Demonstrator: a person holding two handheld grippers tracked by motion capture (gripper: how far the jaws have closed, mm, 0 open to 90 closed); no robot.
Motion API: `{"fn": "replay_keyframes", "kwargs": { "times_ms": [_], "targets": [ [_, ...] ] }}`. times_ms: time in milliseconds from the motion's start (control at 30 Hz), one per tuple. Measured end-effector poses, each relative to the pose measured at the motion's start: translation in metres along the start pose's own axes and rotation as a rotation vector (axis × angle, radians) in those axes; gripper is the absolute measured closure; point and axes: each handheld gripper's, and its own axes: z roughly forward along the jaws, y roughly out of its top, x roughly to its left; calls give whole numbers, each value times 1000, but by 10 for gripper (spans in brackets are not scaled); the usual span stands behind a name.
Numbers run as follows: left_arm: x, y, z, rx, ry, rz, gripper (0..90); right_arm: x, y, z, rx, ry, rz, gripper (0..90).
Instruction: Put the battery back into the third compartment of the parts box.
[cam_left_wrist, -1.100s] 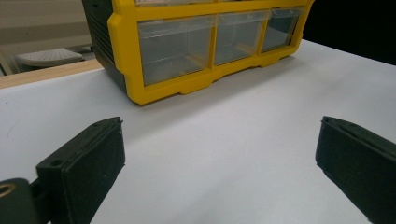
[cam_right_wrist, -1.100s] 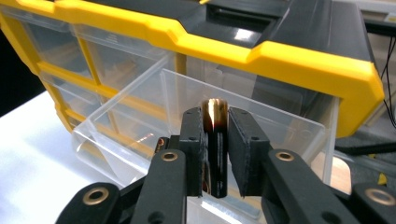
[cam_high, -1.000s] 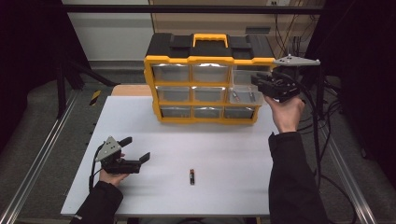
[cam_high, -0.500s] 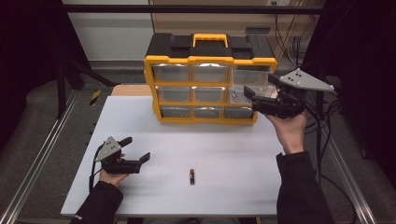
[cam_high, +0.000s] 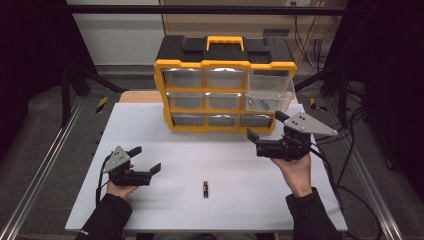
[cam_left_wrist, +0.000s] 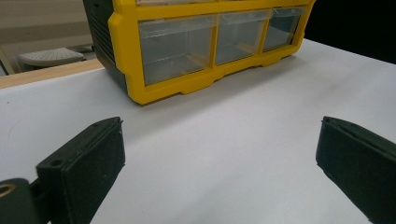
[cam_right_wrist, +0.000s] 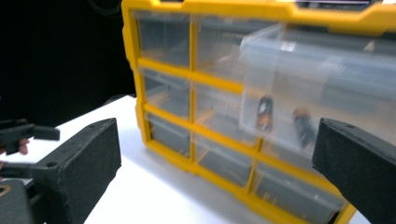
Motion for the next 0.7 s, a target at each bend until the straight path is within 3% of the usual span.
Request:
{"fn": "replay_keyframes", "kwargs": {
  "times_ms": [267,700],
  "targets": [
    [-1,0,-1,-6,-1,-3,9,16,-26,8,29,28,17,7],
    [0,0,-1,-8,-4,-2,9,48,-74,44,173,114,-12,7]
  ]
}}
